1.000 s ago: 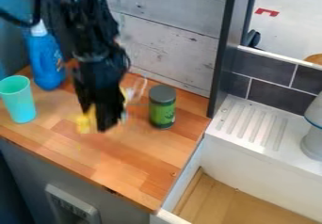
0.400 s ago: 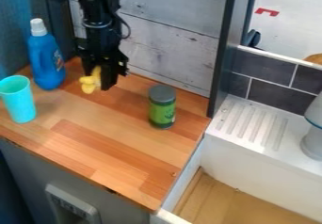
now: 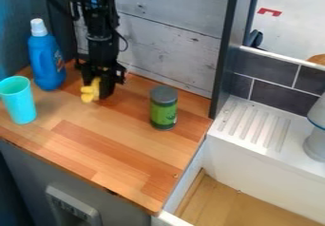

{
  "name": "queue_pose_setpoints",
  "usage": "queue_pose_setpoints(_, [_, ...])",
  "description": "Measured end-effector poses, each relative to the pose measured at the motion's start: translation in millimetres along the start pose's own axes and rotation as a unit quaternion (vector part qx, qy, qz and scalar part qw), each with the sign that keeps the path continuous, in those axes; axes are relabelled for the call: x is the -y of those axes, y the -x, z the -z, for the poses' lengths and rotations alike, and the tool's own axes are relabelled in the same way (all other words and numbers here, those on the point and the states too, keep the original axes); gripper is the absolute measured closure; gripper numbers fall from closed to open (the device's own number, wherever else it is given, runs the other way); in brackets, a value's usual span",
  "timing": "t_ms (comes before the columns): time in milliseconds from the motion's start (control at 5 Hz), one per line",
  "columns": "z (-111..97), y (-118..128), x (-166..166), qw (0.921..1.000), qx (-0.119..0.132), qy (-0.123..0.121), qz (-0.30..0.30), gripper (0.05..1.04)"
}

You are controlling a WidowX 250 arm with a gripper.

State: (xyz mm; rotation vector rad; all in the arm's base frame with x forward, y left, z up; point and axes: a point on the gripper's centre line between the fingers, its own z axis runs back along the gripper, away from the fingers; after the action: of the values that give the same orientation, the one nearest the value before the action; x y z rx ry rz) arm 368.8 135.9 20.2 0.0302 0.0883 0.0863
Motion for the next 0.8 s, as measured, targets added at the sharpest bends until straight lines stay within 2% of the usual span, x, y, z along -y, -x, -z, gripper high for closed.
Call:
queue_pose_setpoints(200, [11, -10, -1, 0.9997, 0.012, 0.022, -0.004, 0.633])
queue_pose_setpoints(400, [10, -12, -1, 0.9993, 0.008, 0.034, -0.012, 0.557])
queue_pose_setpoints(600, [10, -4, -6, 0.9979, -0.005, 0.059, -0.024, 0.256])
queue_pose_setpoints(800, [2, 12, -11, 0.9967, 0.017, 0.068, -0.040, 0.073])
